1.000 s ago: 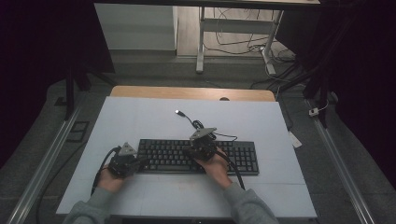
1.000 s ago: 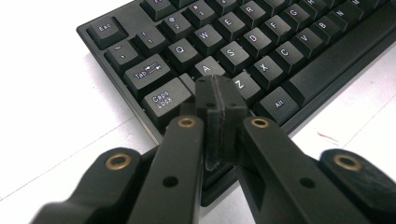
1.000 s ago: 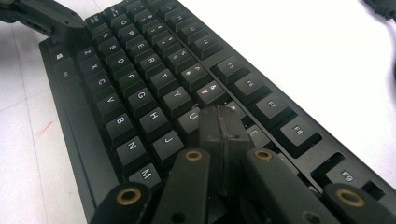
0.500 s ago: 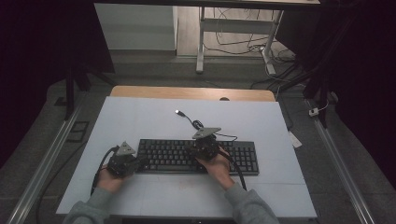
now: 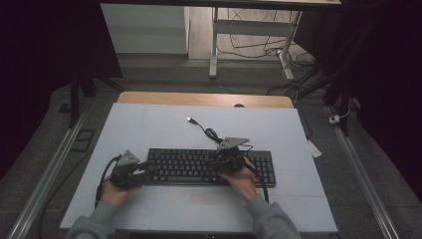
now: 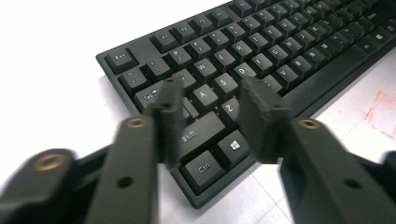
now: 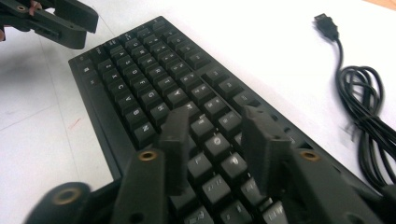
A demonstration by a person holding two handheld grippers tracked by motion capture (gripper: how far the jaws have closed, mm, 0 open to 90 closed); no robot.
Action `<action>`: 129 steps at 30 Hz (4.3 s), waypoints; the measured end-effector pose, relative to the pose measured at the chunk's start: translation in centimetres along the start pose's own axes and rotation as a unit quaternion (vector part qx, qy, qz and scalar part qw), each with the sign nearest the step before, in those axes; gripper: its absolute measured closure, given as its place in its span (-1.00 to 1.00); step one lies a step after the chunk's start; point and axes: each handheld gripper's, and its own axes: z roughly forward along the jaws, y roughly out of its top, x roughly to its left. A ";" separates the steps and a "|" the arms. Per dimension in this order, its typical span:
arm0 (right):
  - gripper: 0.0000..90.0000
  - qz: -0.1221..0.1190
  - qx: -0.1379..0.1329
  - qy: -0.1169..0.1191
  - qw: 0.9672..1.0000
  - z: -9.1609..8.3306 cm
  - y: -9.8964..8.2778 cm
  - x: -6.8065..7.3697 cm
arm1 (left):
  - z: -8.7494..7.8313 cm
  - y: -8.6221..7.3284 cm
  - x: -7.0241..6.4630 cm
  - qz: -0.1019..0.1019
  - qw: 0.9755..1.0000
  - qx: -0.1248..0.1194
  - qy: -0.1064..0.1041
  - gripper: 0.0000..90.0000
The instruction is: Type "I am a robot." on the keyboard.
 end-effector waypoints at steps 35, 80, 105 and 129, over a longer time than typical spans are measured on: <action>0.18 0.005 -0.018 -0.014 1.000 -4.9 -2.8 -0.9 | -0.9 1.8 -0.7 0.019 0.999 -0.003 -0.045 -0.16; 0.16 0.015 -0.022 -0.024 0.999 -6.1 -3.8 -1.5 | 4.7 3.8 -5.2 0.113 0.984 0.089 -0.106 0.98; 0.15 0.016 -0.019 -0.025 0.999 -6.0 -3.9 -1.5 | 5.7 3.3 -5.3 0.119 0.984 0.096 -0.095 0.98; 0.14 0.023 -0.030 -0.027 0.999 -6.9 -4.5 -1.5 | 1.3 4.0 -3.3 0.052 0.995 0.018 -0.079 0.04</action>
